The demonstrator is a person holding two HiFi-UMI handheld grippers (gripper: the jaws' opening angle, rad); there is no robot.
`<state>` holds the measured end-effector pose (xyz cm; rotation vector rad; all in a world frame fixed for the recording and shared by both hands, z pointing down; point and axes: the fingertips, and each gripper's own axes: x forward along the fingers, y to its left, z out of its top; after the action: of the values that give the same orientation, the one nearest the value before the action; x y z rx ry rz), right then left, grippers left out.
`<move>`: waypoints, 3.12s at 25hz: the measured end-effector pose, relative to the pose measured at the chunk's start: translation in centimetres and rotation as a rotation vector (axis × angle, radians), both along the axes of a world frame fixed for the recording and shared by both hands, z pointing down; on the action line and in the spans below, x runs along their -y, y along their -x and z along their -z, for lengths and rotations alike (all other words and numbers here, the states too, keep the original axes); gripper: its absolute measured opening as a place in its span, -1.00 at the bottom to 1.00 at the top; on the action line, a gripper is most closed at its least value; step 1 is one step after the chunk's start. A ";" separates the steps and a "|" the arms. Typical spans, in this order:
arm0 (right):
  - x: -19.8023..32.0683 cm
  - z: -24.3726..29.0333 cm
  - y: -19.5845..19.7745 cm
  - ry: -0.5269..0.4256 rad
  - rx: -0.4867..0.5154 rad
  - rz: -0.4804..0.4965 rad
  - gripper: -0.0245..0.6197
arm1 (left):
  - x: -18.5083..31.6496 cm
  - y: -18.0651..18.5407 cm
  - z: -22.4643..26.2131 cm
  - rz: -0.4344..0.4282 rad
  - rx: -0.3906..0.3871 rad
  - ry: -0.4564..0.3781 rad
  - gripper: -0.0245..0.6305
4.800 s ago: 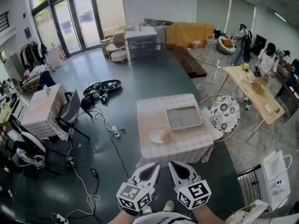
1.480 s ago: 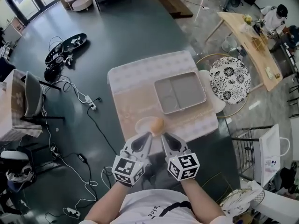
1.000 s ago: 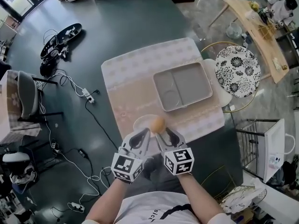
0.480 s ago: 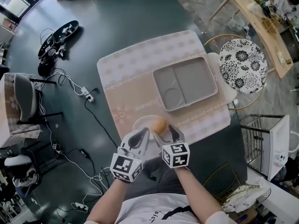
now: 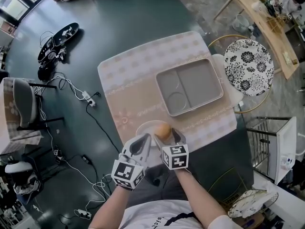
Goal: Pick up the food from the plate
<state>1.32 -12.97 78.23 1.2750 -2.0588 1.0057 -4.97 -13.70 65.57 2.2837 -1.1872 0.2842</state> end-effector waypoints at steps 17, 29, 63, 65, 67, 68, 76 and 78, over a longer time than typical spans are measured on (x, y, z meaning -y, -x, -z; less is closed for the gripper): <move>0.5 -0.8 -0.1 0.050 -0.014 0.015 0.07 | 0.3 0.9 -0.1 0.017 -0.010 -0.002 -0.91; 1.3 9.3 -0.3 -0.040 0.211 0.011 0.07 | -0.2 0.9 4.5 0.023 -0.015 -0.040 -0.91; 0.8 39.8 0.2 -0.506 0.397 0.089 0.07 | -2.8 0.7 27.4 0.041 -0.034 -0.280 -0.91; 0.8 41.0 0.3 -0.531 0.398 0.093 0.07 | -2.8 0.9 28.4 0.044 -0.038 -0.295 -0.91; 0.8 41.9 0.3 -0.552 0.397 0.097 0.07 | -2.7 0.9 29.3 0.043 -0.041 -0.311 -0.91; 0.8 42.3 0.3 -0.560 0.394 0.100 0.07 | -2.7 0.8 29.7 0.042 -0.044 -0.317 -0.91; 0.0 43.2 0.8 -0.601 0.357 0.122 0.07 | -3.3 0.8 30.6 0.038 -0.053 -0.336 -0.91; -0.3 43.4 0.7 -0.611 0.348 0.124 0.07 | -3.3 0.8 30.7 0.037 -0.053 -0.342 -0.91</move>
<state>0.58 -12.69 34.85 1.2872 -2.8204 0.5829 -5.75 -10.39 34.83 2.5362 -1.3331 0.0047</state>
